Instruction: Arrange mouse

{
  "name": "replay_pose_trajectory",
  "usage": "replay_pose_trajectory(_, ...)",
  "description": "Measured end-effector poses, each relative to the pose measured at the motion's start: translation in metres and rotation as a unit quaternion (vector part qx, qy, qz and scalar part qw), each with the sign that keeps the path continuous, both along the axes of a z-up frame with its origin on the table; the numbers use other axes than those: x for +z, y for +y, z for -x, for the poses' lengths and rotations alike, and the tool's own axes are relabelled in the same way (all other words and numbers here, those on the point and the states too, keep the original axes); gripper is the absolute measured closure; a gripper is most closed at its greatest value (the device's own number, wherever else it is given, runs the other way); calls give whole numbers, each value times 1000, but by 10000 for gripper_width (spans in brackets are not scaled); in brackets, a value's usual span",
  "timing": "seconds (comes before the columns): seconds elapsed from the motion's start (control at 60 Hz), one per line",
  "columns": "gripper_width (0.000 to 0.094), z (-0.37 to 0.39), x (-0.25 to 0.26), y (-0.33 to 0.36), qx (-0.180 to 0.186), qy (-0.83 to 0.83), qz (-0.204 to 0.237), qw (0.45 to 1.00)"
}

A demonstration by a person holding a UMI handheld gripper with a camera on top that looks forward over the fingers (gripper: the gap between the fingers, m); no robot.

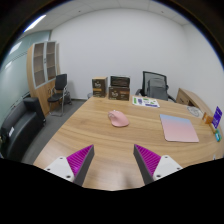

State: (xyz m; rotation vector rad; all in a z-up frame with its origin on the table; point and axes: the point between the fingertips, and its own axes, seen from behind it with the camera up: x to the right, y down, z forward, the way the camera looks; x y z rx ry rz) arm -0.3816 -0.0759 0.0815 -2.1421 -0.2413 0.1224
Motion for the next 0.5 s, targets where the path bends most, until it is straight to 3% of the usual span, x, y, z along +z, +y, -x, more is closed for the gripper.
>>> replay_pose_trajectory(0.167, 102, 12, -18, 78, 2, 12, 1, 1000)
replay_pose_trajectory(0.5, 109, 15, -76, 215, 53, 0, 37, 998)
